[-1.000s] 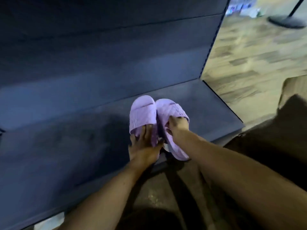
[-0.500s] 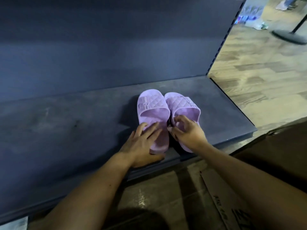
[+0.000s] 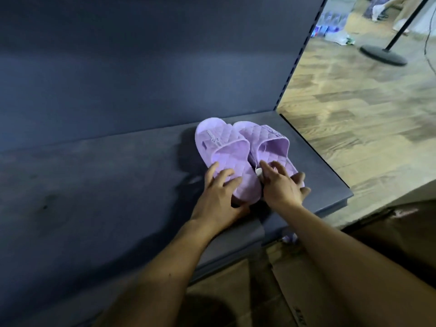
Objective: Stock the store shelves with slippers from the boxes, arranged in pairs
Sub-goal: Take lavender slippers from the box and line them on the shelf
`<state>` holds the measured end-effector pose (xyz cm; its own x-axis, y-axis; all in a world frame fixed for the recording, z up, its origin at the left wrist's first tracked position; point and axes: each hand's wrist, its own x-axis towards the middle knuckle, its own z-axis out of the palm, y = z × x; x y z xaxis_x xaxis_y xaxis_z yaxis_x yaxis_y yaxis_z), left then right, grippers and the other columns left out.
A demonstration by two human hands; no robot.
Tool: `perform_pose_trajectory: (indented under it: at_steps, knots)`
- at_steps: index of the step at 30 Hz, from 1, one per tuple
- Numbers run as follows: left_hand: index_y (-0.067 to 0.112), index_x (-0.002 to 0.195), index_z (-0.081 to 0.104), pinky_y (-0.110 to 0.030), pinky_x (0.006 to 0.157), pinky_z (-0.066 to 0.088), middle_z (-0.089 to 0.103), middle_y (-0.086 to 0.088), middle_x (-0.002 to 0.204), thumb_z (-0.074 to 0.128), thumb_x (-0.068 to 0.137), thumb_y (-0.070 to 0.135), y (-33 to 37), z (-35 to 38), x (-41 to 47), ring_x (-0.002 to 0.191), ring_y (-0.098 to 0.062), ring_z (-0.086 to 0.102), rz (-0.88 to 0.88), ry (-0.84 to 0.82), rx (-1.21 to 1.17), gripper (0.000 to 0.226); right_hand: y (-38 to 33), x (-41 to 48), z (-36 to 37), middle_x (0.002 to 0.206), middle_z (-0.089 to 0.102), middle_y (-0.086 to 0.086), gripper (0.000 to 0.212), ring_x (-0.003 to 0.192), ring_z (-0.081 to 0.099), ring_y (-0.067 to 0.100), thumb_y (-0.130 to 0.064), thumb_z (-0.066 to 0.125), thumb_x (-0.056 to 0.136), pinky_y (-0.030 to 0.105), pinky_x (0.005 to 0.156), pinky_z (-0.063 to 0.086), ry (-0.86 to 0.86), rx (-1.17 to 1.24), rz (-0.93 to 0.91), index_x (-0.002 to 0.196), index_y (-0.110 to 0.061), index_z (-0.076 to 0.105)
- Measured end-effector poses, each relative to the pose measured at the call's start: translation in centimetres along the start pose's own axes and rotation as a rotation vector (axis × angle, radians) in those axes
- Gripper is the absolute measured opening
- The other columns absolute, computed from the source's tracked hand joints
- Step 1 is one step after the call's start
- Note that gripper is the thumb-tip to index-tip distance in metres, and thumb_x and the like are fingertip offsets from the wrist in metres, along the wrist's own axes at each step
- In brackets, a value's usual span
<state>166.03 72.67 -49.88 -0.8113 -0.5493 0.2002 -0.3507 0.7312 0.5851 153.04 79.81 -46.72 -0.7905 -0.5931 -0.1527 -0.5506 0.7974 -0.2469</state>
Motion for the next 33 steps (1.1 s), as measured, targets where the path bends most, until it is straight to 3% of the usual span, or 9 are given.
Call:
perform_pose_trajectory:
  at_steps: [4, 8, 13, 16, 19, 22, 26, 29, 33]
  knots:
    - [0.003, 0.101, 0.068, -0.018, 0.104, 0.013, 0.06, -0.015, 0.11, 0.056, 0.062, 0.057, 0.8, 1.6, 4.1, 0.12, -0.04, 0.044, 0.046, 0.003, -0.033, 0.068, 1.0, 2.2, -0.6, 0.149, 0.03, -0.018, 0.056, 0.135, 0.016, 0.029, -0.013, 0.039, 0.089, 0.041, 0.106, 0.021, 0.094, 0.058, 0.085, 0.133, -0.048, 0.038]
    - [0.001, 0.083, 0.064, -0.025, 0.099, 0.025, 0.06, -0.018, 0.093, 0.052, 0.063, 0.053, 2.4, 4.2, 5.9, 0.103, -0.043, 0.055, 0.032, 0.051, -0.105, 0.057, 2.2, 4.2, -1.2, 0.146, 0.037, -0.015, 0.047, 0.132, 0.023, 0.029, -0.015, 0.038, 0.091, 0.037, 0.103, 0.023, 0.165, 0.031, 0.119, 0.131, -0.039, 0.045]
    - [0.0, 0.09, 0.064, -0.028, 0.106, 0.021, 0.06, -0.021, 0.102, 0.051, 0.069, 0.045, 3.2, 4.6, 6.6, 0.113, -0.044, 0.051, 0.036, 0.041, -0.072, 0.051, 2.9, 5.1, -0.4, 0.147, 0.038, -0.006, 0.041, 0.131, 0.029, 0.032, -0.029, 0.039, 0.094, 0.037, 0.105, 0.025, 0.165, 0.163, 0.115, 0.134, -0.026, 0.04]
    - [0.009, 0.121, 0.055, -0.026, 0.111, 0.018, 0.043, -0.009, 0.141, 0.059, 0.084, 0.039, 4.1, 3.9, 5.9, 0.139, -0.028, 0.022, -0.003, -0.027, 0.015, 0.048, 2.4, 4.8, -0.7, 0.146, 0.039, 0.005, 0.05, 0.137, 0.027, 0.026, -0.024, 0.044, 0.093, 0.032, 0.109, 0.022, 0.233, 0.454, 0.12, 0.142, -0.021, 0.035]
    - [0.029, 0.13, 0.047, -0.033, 0.101, 0.033, 0.033, 0.009, 0.146, 0.055, 0.085, 0.047, 4.6, 3.7, 5.1, 0.13, -0.025, 0.025, -0.074, -0.004, 0.134, 0.049, 2.1, 4.2, -1.4, 0.149, 0.03, 0.002, 0.05, 0.136, 0.023, 0.026, -0.019, 0.045, 0.09, 0.031, 0.108, 0.018, 0.394, 0.516, 0.27, 0.139, -0.021, 0.038]
    - [0.026, 0.128, 0.05, -0.033, 0.089, 0.041, 0.038, 0.003, 0.135, 0.055, 0.085, 0.03, 4.9, 3.0, 4.4, 0.121, -0.022, 0.037, -0.075, 0.015, 0.075, 0.044, 2.6, 3.9, -1.9, 0.141, 0.031, 0.014, 0.044, 0.129, 0.032, 0.033, -0.02, 0.043, 0.09, 0.035, 0.105, 0.028, 0.35, 0.491, 0.477, 0.133, -0.007, 0.044]
    - [0.016, 0.13, 0.048, -0.037, 0.088, 0.043, 0.035, -0.001, 0.145, 0.049, 0.087, 0.017, 4.2, 2.3, 3.9, 0.121, -0.028, 0.048, -0.078, -0.034, 0.03, 0.043, 2.0, 3.5, -2.0, 0.135, 0.046, 0.02, 0.037, 0.12, 0.047, 0.036, -0.017, 0.041, 0.092, 0.032, 0.093, 0.037, 0.179, 0.413, 0.282, 0.121, 0.001, 0.053]
    - [0.017, 0.142, 0.033, -0.036, 0.103, 0.036, 0.015, -0.005, 0.156, 0.052, 0.088, 0.018, 3.6, 1.4, 3.7, 0.135, -0.027, 0.034, -0.043, -0.155, 0.045, 0.057, 0.8, 2.4, -1.8, 0.147, 0.032, 0.014, 0.041, 0.131, 0.038, 0.03, -0.017, 0.042, 0.093, 0.029, 0.095, 0.033, 0.072, 0.378, 0.111, 0.131, -0.001, 0.044]
    - [0.014, 0.142, 0.033, -0.034, 0.11, 0.029, 0.02, -0.001, 0.154, 0.052, 0.088, 0.018, 3.2, -1.3, 2.9, 0.141, -0.018, 0.019, -0.01, -0.085, 0.096, 0.057, -0.5, 0.6, -1.8, 0.158, 0.012, 0.003, 0.048, 0.141, 0.025, 0.024, -0.019, 0.039, 0.095, 0.03, 0.108, 0.026, 0.092, 0.381, 0.02, 0.141, -0.007, 0.032]
